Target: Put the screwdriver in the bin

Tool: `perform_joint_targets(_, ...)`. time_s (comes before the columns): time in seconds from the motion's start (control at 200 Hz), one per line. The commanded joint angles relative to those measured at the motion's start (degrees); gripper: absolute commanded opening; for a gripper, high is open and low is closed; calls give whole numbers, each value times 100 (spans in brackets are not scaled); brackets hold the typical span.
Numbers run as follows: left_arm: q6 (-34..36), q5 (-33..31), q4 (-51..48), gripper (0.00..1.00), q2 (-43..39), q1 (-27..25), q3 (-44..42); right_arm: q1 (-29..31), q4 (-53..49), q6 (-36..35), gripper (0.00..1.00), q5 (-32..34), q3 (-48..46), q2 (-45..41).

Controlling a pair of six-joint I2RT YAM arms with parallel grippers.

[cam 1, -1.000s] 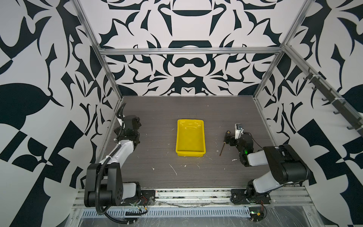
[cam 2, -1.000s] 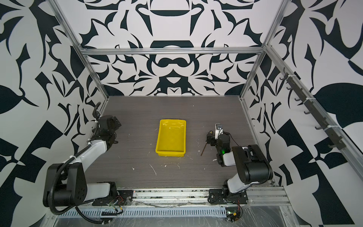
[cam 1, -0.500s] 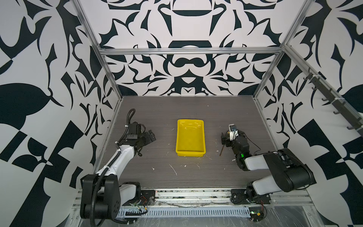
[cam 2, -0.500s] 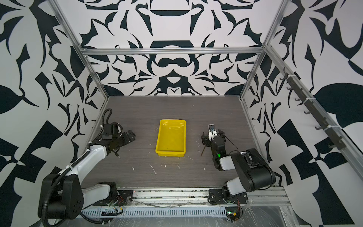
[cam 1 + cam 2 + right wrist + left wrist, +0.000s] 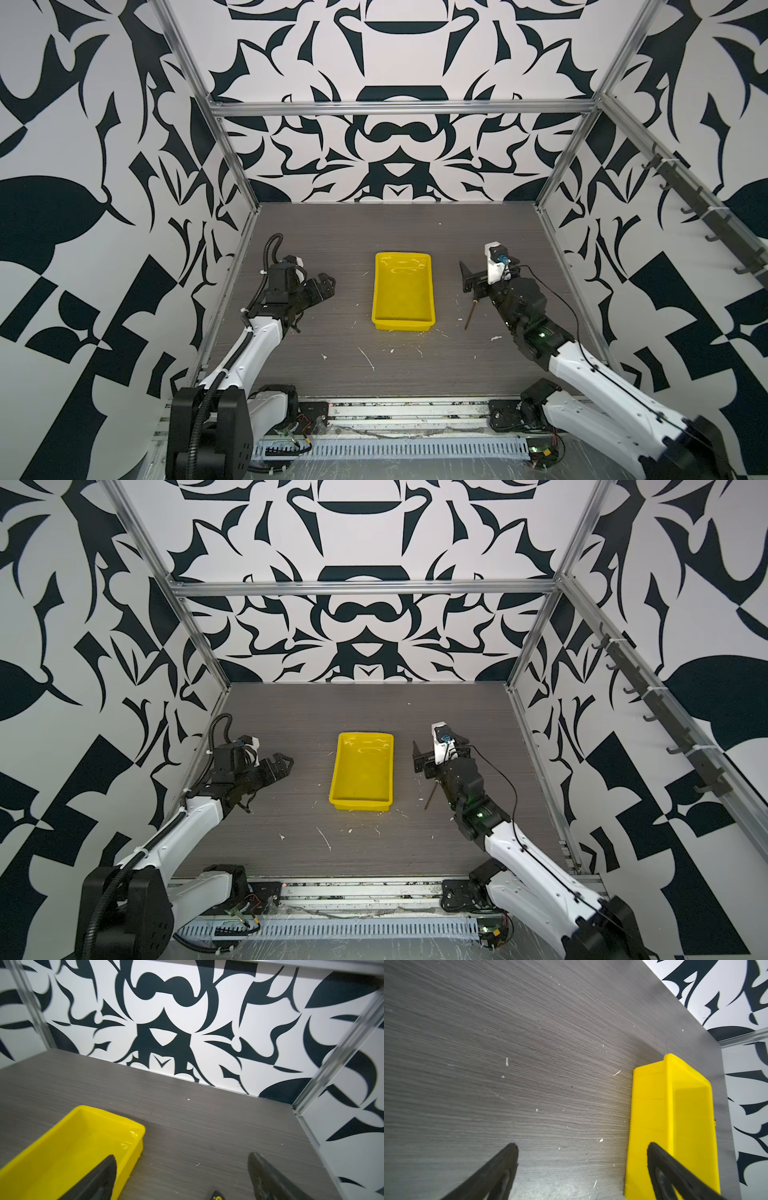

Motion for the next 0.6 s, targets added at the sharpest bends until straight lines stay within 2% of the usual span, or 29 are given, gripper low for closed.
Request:
perform_joint_targets(0.0,-54,282,-18,99,44,12,-11,-2,-1865,1371,100,378,-96,-26)
perform_joint_targets(0.07,-4,324,-14,99,-164,19,-86,-6,-2662,2787,100,1794,-164,-29)
perform_joint_targets(0.12,-57,201,9,99,-485,17,-236,-34,-2734,3026,100,2152,-320,-59)
perform_joint_targets(0.195,-186,-265,-52,99,-995,24,-438,-44,-2365,2979,100,2150,-677,-95)
perform_joint_targets(0.31,-542,-1249,-321,100,-1683,30,-753,-45,-2311,2871,100,2065,-646,-128)
perform_joint_targets(0.41,-608,-1450,-425,99,-2116,34,-895,-64,-1903,2733,100,1965,-752,35)
perform_joint_targets(0.52,-1083,-1972,-515,99,-2355,32,-1120,-113,-1321,2362,99,1435,-701,693)
perform_joint_targets(0.595,-1425,-2351,-656,99,-2432,34,-1160,-174,-1529,2273,100,1154,-311,1408)
